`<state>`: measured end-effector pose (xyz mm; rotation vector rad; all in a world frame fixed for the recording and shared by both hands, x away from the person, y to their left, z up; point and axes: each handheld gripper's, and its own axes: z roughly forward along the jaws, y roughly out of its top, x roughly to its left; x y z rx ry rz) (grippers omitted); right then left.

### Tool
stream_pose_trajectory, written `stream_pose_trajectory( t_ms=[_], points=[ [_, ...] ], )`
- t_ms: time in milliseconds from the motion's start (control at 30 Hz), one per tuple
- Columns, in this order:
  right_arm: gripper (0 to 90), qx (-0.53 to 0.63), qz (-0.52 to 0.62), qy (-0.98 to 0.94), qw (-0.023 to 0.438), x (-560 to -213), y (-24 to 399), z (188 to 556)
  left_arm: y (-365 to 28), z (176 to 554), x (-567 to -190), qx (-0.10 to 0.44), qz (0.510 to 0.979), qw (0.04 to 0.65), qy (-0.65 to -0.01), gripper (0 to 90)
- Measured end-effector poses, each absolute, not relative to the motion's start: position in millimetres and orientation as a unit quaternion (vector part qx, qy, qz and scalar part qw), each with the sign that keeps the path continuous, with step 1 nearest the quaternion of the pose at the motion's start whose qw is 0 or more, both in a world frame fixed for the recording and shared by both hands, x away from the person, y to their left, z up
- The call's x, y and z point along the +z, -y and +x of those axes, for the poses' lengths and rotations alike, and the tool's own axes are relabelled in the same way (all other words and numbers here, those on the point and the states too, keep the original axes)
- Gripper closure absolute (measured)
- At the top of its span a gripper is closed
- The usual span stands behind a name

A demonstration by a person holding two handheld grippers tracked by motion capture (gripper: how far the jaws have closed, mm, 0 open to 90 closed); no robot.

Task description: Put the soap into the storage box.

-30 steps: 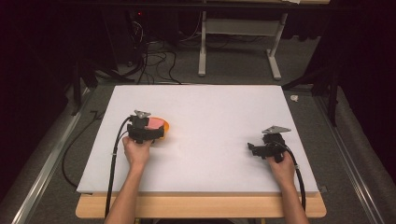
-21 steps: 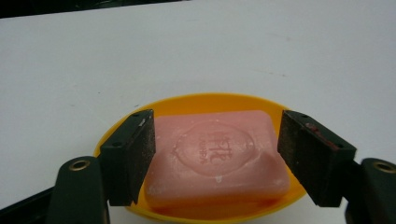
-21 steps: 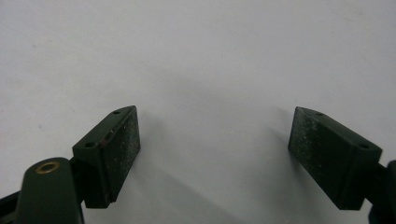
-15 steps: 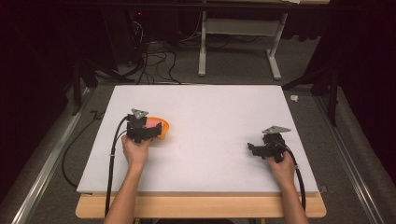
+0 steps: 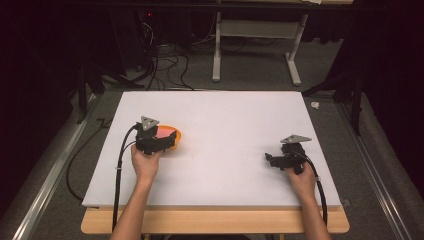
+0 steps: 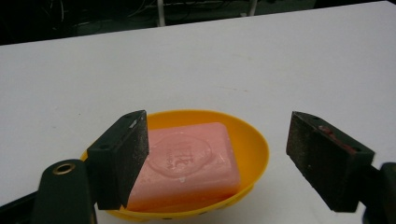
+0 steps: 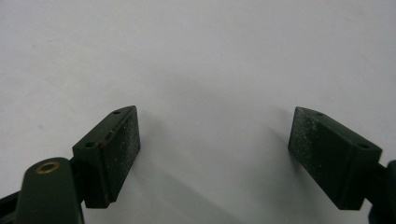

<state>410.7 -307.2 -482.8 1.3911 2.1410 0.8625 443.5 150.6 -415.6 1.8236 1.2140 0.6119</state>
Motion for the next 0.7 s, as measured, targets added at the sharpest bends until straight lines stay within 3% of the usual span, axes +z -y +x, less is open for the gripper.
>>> stream_pose_trajectory(
  t_ms=[700],
  points=[
    [17.6, 0.312, 0.502, -0.775, 0.222, -483, 307, 411, -145, 420, -401, 0.247, 0.741, 0.438, -0.445, 21.2]
  ],
)
